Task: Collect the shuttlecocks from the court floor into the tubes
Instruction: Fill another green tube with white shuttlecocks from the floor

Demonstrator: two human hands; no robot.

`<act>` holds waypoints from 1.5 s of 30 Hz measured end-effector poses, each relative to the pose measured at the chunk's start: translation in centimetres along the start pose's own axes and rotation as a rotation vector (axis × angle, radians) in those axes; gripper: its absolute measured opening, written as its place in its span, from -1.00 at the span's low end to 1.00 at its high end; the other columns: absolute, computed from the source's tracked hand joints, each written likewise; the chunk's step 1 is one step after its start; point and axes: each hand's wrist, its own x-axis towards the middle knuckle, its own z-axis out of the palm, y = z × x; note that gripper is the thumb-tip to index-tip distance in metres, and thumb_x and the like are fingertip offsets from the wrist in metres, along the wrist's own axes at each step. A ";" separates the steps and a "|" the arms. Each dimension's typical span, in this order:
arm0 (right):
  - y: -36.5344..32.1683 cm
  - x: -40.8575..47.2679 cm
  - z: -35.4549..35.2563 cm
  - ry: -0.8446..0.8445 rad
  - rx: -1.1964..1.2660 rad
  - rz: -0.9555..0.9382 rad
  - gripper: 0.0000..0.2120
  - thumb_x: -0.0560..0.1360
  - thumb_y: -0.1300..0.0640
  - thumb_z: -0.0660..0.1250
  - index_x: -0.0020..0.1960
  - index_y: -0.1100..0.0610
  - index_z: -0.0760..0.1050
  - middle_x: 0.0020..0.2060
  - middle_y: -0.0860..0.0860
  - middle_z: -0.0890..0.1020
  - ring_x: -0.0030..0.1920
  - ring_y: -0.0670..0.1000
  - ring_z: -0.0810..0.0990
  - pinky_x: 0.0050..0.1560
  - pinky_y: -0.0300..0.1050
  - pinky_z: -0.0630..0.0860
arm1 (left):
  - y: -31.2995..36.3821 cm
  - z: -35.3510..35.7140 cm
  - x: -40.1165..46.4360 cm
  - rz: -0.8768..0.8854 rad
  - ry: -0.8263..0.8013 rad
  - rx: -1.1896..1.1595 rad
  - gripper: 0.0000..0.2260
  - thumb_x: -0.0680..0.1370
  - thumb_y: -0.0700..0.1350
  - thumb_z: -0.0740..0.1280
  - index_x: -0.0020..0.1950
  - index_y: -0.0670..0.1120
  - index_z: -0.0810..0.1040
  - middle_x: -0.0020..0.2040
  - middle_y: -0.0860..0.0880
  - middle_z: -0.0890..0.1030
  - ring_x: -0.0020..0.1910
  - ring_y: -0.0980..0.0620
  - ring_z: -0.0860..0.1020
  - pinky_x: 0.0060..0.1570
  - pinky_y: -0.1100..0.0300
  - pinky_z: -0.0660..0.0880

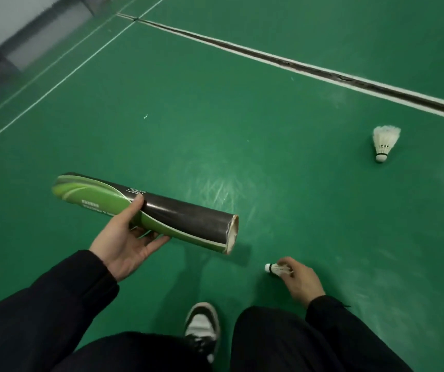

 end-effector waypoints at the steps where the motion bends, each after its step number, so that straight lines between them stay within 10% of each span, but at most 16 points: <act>1: -0.7 0.1 -1.0 0.061 0.197 0.044 -0.87 0.55 0.19 0.42 0.07 0.02 0.61 0.04 0.04 0.72 0.00 0.09 0.67 -0.02 -0.09 0.54 | -0.1 0.5 1.0 -0.001 0.005 0.018 -0.65 0.58 0.05 0.41 0.27 -0.11 0.51 0.10 -0.14 0.61 0.19 -0.15 0.63 -0.18 -0.06 0.70; 5: -5.1 -1.4 -8.9 0.265 0.761 -0.027 -0.77 0.49 0.42 0.42 0.04 0.14 0.60 -0.05 0.00 0.72 -0.10 -0.05 0.66 -0.05 -0.21 0.60 | -2.6 5.8 6.1 -0.034 -0.033 0.086 -0.79 0.60 0.01 0.40 0.08 -0.11 0.55 0.06 -0.15 0.61 0.19 -0.17 0.62 -0.15 -0.11 0.70; 11: -6.9 -3.4 -18.9 0.329 0.524 -0.076 -0.77 0.48 0.32 0.46 0.00 0.02 0.62 -0.17 0.08 0.70 -0.22 -0.06 0.60 -0.14 -0.15 0.53 | -7.7 19.7 10.3 -0.211 -0.316 0.138 -0.70 0.54 0.02 0.46 0.16 -0.13 0.56 0.17 -0.21 0.63 0.21 -0.22 0.63 -0.04 -0.15 0.67; 19: -8.5 -7.1 -29.4 0.575 1.057 -0.071 -0.71 0.53 0.50 0.19 0.14 0.20 0.41 -0.02 0.23 0.72 -0.02 0.11 0.59 0.13 -0.03 0.40 | -6.4 34.4 8.9 -0.283 -0.654 0.184 -0.70 0.59 0.03 0.39 0.20 -0.15 0.56 0.16 -0.22 0.61 0.27 -0.22 0.58 0.12 -0.15 0.59; 24: -8.5 -8.6 -34.0 0.737 0.222 0.033 -0.72 0.48 -0.10 0.33 0.06 0.03 0.65 -0.02 -0.08 0.69 0.02 -0.12 0.57 0.09 -0.13 0.43 | -5.7 40.5 7.3 -0.330 -0.767 0.204 -0.68 0.59 0.02 0.39 0.24 -0.15 0.57 0.18 -0.19 0.61 0.27 -0.20 0.58 0.09 -0.14 0.61; 28: -7.1 -8.8 -35.4 0.718 0.352 -0.072 -0.69 0.55 0.17 0.36 0.26 -0.03 0.63 0.14 -0.28 0.68 0.18 -0.21 0.62 0.21 -0.22 0.51 | -7.8 44.2 6.0 -0.350 -0.850 0.221 -0.70 0.59 0.03 0.39 0.23 -0.12 0.57 0.12 -0.15 0.60 0.21 -0.15 0.59 0.11 -0.14 0.60; 33: -2.3 -7.2 -37.6 0.408 0.611 0.079 -0.72 0.50 0.10 0.36 0.16 -0.15 0.60 -0.51 -0.14 0.48 -0.52 -0.14 0.40 -0.49 -0.25 0.37 | -11.5 46.4 6.8 -0.278 -0.855 0.227 -0.63 0.56 0.03 0.39 0.29 -0.14 0.55 0.03 -0.12 0.68 0.23 -0.15 0.61 0.12 -0.13 0.59; 38: 3.6 -5.1 -39.1 0.526 0.876 0.068 -0.78 0.65 0.06 0.27 0.11 0.14 0.64 -0.04 0.04 0.73 -0.56 -0.08 0.37 -0.56 -0.23 0.30 | -14.8 47.6 8.7 -0.246 -0.675 0.243 -0.64 0.54 0.05 0.40 0.26 -0.11 0.57 0.12 -0.12 0.69 0.25 -0.15 0.62 0.03 -0.09 0.65; 41: 9.3 -2.5 -40.8 0.749 0.524 0.229 -0.79 0.66 0.15 0.25 0.18 0.02 0.64 0.13 0.00 0.72 -0.38 -0.09 0.53 -0.36 -0.15 0.52 | -14.7 48.7 10.8 -0.243 -0.570 0.232 -0.71 0.56 0.05 0.41 0.18 -0.09 0.57 0.20 -0.16 0.63 0.25 -0.16 0.59 0.00 -0.10 0.61; 45: 16.4 1.7 -42.6 0.406 -0.386 0.241 -0.55 0.59 0.20 0.20 0.43 -0.11 0.45 0.38 -0.12 0.54 0.25 0.04 0.60 0.20 0.00 0.56 | -15.0 49.5 12.2 -0.227 -0.542 0.282 -0.72 0.57 0.02 0.41 0.16 -0.13 0.55 0.15 -0.19 0.60 0.24 -0.19 0.57 0.02 -0.11 0.56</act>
